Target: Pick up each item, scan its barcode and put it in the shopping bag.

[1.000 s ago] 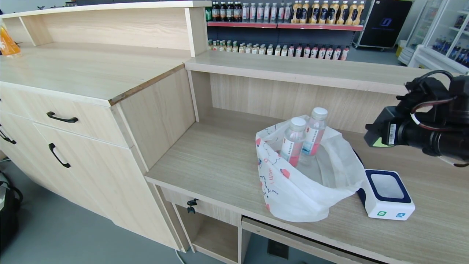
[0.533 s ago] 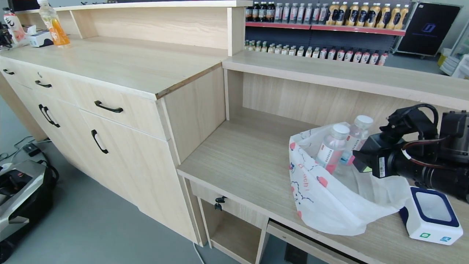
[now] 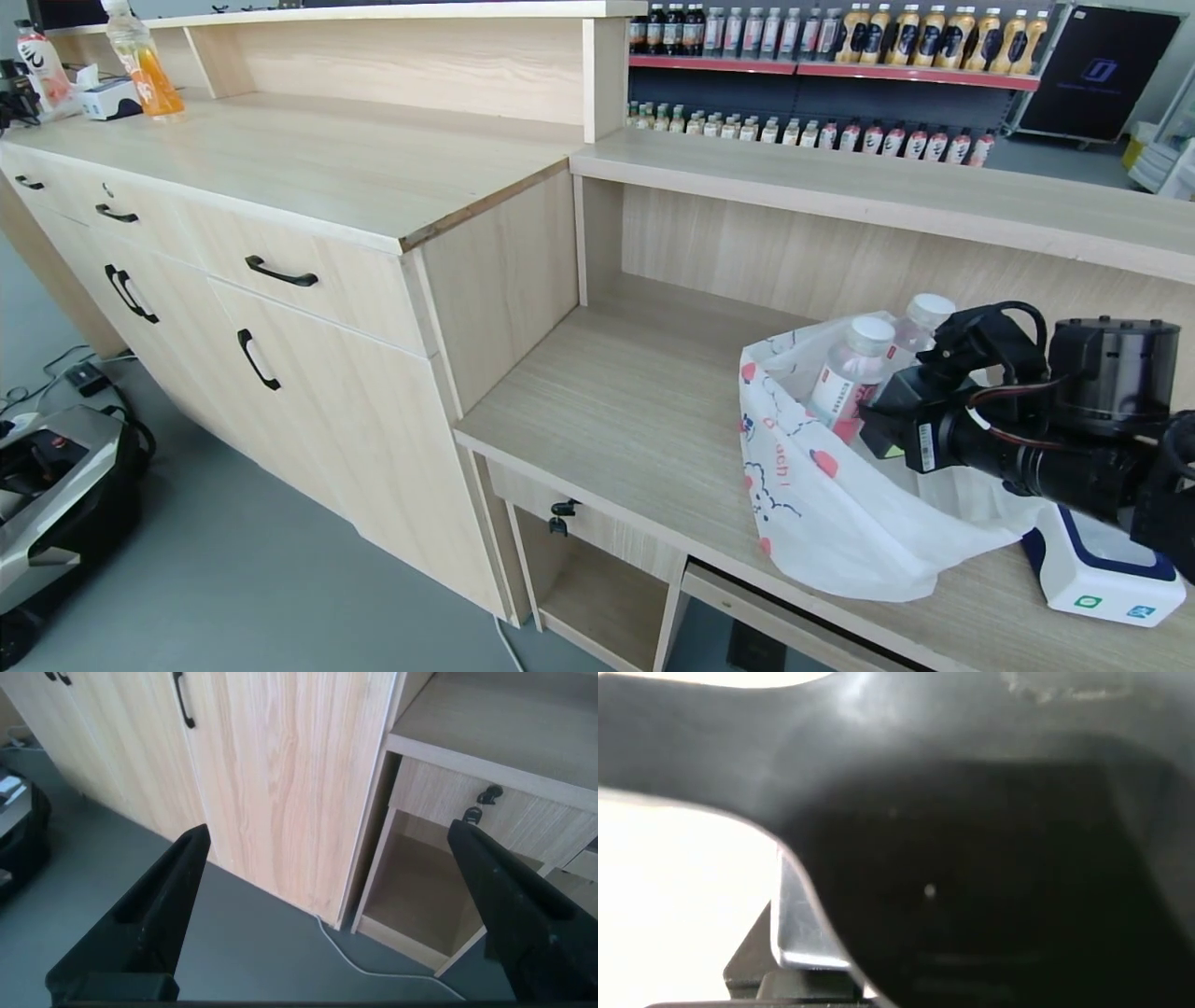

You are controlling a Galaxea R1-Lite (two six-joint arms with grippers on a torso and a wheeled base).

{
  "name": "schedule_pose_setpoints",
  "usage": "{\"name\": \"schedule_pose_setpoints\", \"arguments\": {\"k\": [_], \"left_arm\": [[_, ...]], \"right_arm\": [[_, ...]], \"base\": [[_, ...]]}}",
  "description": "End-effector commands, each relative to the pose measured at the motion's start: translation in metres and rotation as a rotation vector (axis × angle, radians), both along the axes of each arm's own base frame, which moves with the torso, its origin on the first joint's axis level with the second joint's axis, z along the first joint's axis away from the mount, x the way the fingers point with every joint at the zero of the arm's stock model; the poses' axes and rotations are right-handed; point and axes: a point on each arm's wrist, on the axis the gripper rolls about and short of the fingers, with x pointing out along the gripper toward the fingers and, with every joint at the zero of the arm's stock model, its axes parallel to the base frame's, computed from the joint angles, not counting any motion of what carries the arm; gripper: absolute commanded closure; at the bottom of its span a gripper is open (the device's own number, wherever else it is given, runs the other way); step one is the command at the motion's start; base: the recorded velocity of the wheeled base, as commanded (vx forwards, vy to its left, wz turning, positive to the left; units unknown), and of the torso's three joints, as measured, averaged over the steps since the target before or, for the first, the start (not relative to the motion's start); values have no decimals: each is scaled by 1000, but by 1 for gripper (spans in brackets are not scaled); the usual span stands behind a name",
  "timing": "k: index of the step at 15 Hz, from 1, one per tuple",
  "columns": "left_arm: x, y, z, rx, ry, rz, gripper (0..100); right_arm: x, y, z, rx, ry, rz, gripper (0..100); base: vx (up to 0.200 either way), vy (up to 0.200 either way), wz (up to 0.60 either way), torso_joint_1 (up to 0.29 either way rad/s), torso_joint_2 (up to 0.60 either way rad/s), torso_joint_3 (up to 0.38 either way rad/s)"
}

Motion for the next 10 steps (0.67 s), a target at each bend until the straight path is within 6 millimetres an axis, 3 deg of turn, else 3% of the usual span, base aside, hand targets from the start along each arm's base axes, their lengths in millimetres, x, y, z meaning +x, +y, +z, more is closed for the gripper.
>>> {"name": "schedule_pose_setpoints", "arguments": {"k": [1, 6, 10], "left_arm": [[0, 0, 0, 0, -1, 0, 0], [0, 0, 0, 0, -1, 0, 0], [0, 0, 0, 0, -1, 0, 0]], "right_arm": [[13, 4, -19, 12, 30, 46, 100], [27, 12, -36, 25, 22, 105, 100], [22, 16, -38, 21, 42, 121, 100]], "base": [[0, 0, 0, 0, 0, 0], [0, 0, 0, 0, 0, 0], [0, 0, 0, 0, 0, 0]]}}
